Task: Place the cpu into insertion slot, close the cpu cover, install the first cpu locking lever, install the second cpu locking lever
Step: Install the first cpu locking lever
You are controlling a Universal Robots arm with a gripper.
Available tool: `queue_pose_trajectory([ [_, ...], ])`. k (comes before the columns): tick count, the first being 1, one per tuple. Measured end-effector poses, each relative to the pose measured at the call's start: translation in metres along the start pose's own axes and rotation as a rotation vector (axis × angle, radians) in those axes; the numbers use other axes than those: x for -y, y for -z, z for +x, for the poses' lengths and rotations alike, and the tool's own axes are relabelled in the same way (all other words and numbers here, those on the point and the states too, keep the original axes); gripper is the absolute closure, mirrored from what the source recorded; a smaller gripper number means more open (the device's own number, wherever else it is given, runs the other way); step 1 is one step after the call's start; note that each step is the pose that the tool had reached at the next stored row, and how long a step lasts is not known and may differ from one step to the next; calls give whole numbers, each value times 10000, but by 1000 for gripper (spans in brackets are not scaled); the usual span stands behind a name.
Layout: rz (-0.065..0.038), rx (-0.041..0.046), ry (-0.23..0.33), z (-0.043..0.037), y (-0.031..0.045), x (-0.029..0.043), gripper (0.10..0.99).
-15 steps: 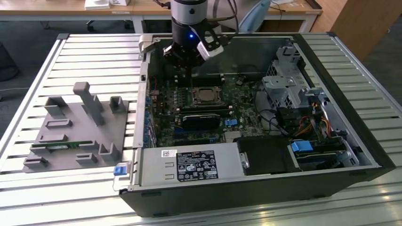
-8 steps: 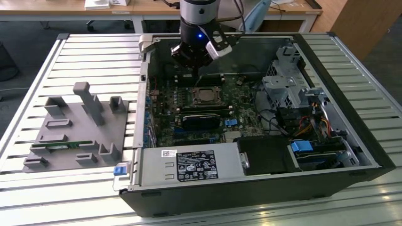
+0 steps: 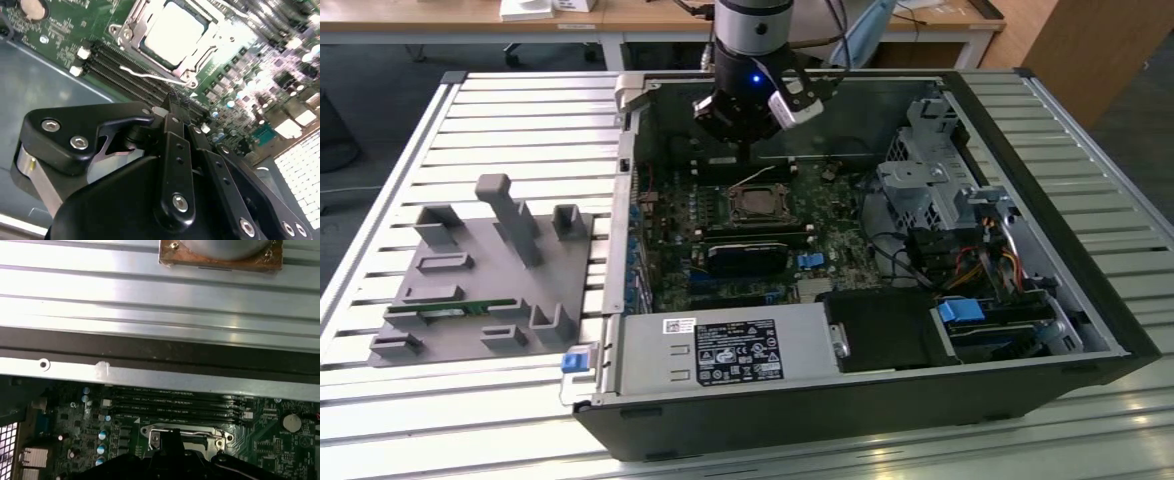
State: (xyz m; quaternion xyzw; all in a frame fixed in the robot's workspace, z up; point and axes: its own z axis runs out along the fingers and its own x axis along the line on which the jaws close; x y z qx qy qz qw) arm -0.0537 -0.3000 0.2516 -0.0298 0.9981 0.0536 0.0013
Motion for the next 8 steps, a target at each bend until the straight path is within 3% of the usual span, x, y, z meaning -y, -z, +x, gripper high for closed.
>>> queue_pose_trajectory([
  [8, -28, 5, -18, -29, -75, 10, 980],
])
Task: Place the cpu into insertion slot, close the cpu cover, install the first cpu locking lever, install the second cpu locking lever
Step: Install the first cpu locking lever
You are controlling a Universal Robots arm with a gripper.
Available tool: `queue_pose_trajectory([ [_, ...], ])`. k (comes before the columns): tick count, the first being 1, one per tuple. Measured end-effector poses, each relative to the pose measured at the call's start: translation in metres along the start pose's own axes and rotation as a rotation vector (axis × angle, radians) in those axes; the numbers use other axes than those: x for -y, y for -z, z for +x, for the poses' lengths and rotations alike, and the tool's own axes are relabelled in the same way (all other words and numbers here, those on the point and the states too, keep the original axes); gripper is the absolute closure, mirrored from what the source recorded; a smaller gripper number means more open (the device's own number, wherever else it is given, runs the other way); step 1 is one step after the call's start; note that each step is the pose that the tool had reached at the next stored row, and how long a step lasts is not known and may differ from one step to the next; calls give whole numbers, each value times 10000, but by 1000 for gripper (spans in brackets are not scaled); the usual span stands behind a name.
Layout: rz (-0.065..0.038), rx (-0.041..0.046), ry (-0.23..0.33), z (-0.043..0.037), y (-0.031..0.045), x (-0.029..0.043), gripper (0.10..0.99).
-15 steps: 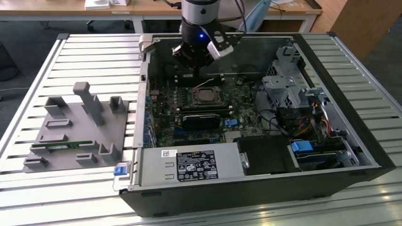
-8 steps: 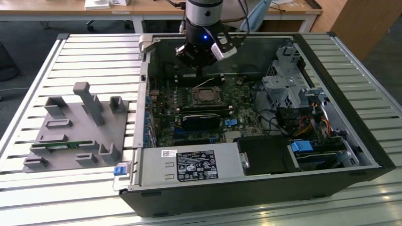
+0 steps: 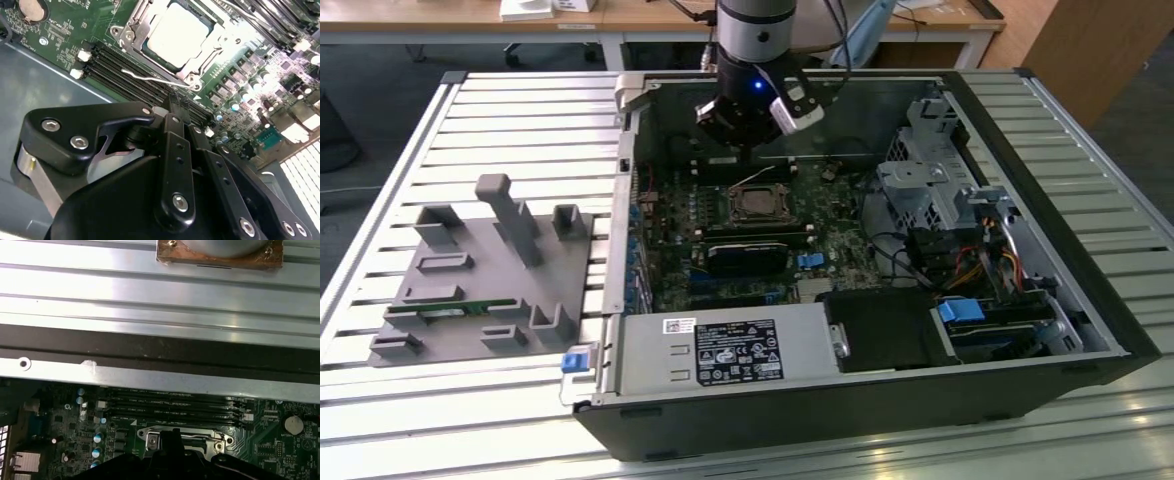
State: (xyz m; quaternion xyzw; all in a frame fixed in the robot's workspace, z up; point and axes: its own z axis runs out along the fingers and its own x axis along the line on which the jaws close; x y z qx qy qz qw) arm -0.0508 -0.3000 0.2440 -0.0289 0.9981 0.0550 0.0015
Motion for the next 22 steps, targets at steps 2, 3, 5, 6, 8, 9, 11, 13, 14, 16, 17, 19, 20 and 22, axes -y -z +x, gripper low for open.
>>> queue_pose_trajectory([
  [2, 0, -1, 1, -11, -22, 3, 980],
  [3, 0, 0, 0, -14, -32, 4, 980],
  [5, 1, -1, 0, -22, -47, 7, 980],
  [6, 1, -1, 0, -28, -51, 7, 980],
  [8, 2, -2, 1, -44, -58, 9, 980],
  [9, 2, -1, 0, -54, -61, 10, 980],
  [11, 1, -1, 0, -69, -67, 11, 980],
  [13, 0, 0, 0, -83, -75, 10, 980],
  [14, -1, 0, 0, -87, -79, 8, 980],
  [16, 0, 0, -1, -95, -92, 1, 980],
  [17, 1, 0, 0, -101, -99, -3, 980],
  [19, 0, 0, 1, -110, -115, -8, 980],
  [20, 1, -1, 1, -114, -122, -10, 980],
  [22, 1, 0, 0, -120, -138, -13, 980],
])
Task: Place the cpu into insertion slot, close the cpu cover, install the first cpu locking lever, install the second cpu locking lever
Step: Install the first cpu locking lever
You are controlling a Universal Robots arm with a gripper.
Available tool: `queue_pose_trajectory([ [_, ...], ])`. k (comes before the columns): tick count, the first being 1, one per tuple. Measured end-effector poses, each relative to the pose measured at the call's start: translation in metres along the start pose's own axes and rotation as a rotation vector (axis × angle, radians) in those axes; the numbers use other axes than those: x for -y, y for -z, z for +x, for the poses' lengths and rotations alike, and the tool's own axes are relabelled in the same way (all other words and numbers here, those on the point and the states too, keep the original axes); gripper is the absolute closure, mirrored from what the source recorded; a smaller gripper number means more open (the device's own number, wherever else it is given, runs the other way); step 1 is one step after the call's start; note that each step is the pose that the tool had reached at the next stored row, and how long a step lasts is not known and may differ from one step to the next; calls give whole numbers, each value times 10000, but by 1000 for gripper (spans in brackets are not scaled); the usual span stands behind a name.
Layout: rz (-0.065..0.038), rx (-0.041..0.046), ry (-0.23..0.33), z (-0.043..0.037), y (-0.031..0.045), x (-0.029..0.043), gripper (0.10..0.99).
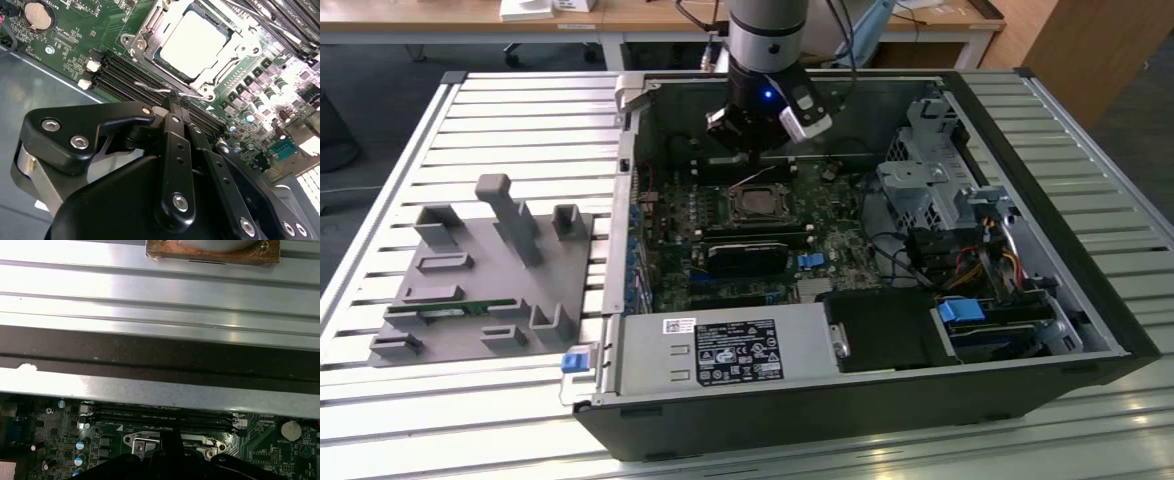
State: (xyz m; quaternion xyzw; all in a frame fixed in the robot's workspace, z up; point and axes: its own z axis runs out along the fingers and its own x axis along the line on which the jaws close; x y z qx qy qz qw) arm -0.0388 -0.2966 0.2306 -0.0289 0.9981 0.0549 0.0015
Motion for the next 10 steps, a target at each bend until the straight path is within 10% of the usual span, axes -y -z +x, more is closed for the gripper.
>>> queue_pose_trajectory([
  [10, 0, 0, -4, -25, -37, 0, 980],
])
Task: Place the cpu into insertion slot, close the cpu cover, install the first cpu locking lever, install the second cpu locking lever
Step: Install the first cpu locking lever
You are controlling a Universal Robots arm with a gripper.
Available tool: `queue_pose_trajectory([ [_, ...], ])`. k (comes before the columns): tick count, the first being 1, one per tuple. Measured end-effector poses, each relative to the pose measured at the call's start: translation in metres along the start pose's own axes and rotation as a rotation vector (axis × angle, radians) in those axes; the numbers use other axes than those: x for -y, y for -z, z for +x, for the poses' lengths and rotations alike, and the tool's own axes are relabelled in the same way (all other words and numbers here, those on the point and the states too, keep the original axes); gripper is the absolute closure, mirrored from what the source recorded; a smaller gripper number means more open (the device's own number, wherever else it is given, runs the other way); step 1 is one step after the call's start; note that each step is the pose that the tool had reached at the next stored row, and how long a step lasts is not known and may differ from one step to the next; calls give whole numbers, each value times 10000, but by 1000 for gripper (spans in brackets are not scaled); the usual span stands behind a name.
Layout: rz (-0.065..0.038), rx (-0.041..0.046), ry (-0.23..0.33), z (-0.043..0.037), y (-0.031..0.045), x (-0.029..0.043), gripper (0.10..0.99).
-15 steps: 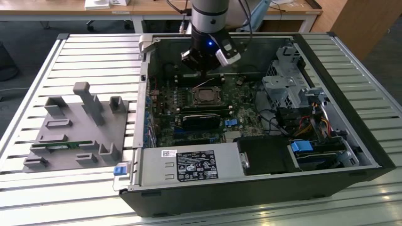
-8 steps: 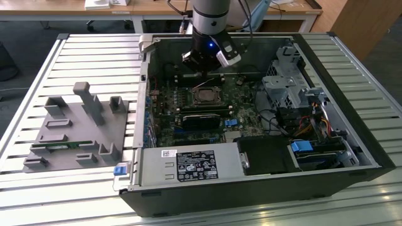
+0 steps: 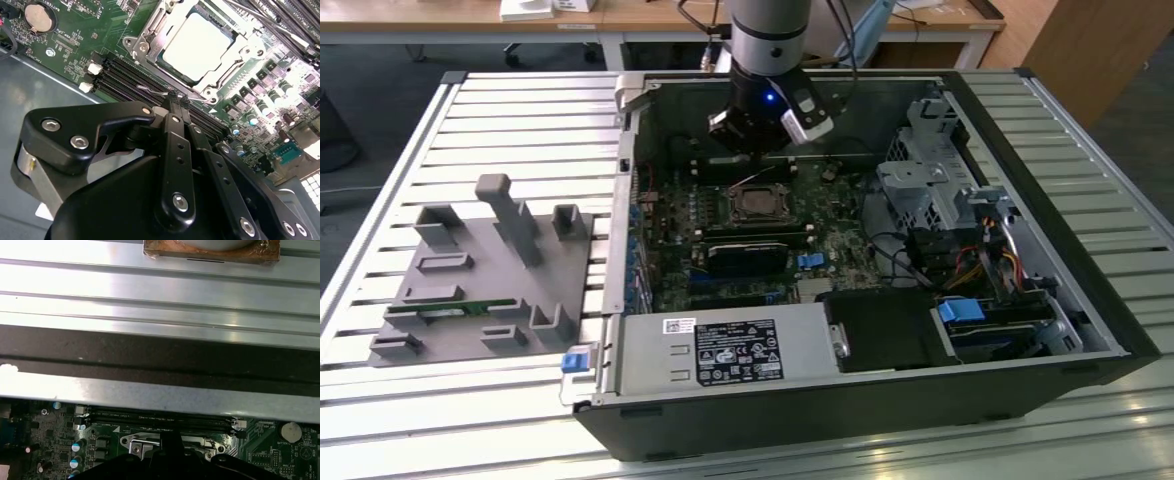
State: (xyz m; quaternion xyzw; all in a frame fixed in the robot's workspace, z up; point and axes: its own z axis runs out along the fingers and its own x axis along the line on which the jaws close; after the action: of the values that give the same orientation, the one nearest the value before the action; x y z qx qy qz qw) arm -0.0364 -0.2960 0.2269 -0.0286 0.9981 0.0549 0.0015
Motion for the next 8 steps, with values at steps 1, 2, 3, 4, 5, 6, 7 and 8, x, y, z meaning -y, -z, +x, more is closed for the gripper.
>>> queue_pose_trajectory([
  [1, 0, 0, 1, -2, -1, 0, 980],
  [2, 0, 0, 0, -4, -2, 0, 980],
  [3, 0, 0, 0, -5, -3, 1, 980],
  [4, -1, 1, -1, -7, -4, 1, 980],
  [5, 0, 0, 0, -8, -5, 1, 980],
  [6, 0, 0, 0, -10, -6, 1, 980],
  [7, 0, 0, 0, -12, -7, 1, 980],
  [8, -1, 0, 0, -14, -8, 2, 980],
])
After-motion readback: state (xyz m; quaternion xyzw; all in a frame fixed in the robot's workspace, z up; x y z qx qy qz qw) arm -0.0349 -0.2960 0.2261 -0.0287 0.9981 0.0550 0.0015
